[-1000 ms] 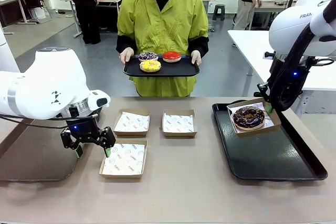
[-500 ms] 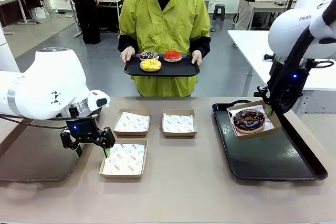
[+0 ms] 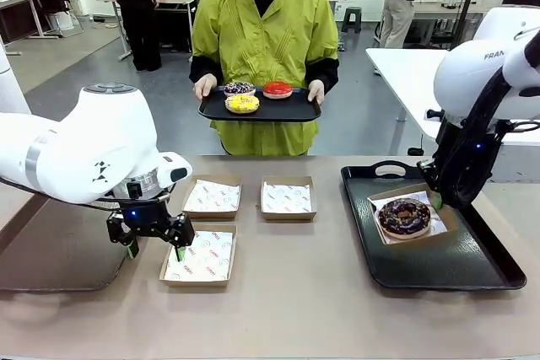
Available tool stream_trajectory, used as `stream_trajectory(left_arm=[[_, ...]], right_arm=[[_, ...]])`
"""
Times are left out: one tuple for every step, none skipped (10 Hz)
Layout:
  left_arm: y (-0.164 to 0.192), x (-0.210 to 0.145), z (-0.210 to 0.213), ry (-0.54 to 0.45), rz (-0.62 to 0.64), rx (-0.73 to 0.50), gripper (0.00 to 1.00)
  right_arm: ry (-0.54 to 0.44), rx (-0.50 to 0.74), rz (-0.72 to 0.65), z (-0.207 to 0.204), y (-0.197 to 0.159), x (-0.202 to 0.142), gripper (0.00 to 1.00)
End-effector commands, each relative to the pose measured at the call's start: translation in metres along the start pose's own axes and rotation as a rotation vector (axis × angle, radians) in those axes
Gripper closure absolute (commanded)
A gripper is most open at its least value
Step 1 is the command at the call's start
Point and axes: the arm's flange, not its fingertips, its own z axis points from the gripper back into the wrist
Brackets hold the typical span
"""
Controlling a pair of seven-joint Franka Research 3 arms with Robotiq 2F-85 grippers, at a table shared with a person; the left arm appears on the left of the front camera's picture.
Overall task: Individually package the donuts and arrange them on the tray.
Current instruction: Place the picked Paper togo box on the Handle tray while simultaneously picking up another Paper togo box from the table with the other hand.
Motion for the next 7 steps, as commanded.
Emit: stream_trajectory(left_arm=[[-0.011,0.008,-0.011,-0.029,0.025,0.038,0.0],[-0.011,0.01,-0.013,-0.03,0.027,0.036,0.0],[-0.009,0.015,-0.018,-0.023,0.034,0.028,0.0],[-0.009,0.017,-0.02,-0.028,0.039,0.023,0.0],[-0.009,0.019,-0.021,-0.036,0.046,0.011,0.0],[-0.008,0.021,-0.02,-0.046,0.048,-0.002,0.0],[-0.007,0.021,-0.02,-0.047,0.044,-0.001,0.6]], right_arm=[[-0.024,0.018,0.042,-0.014,0.003,-0.008,0.99],[-0.023,0.021,0.044,-0.022,0.003,-0.01,0.99],[-0.024,0.03,0.04,-0.029,0.002,-0.009,0.99],[-0.021,0.036,0.034,-0.034,0.001,-0.008,0.99],[-0.021,0.04,0.033,-0.038,0.0,-0.006,0.99],[-0.018,0.044,0.039,-0.043,0.0,-0.003,0.99],[0.0,0.053,0.045,-0.046,-0.001,-0.001,0.59]])
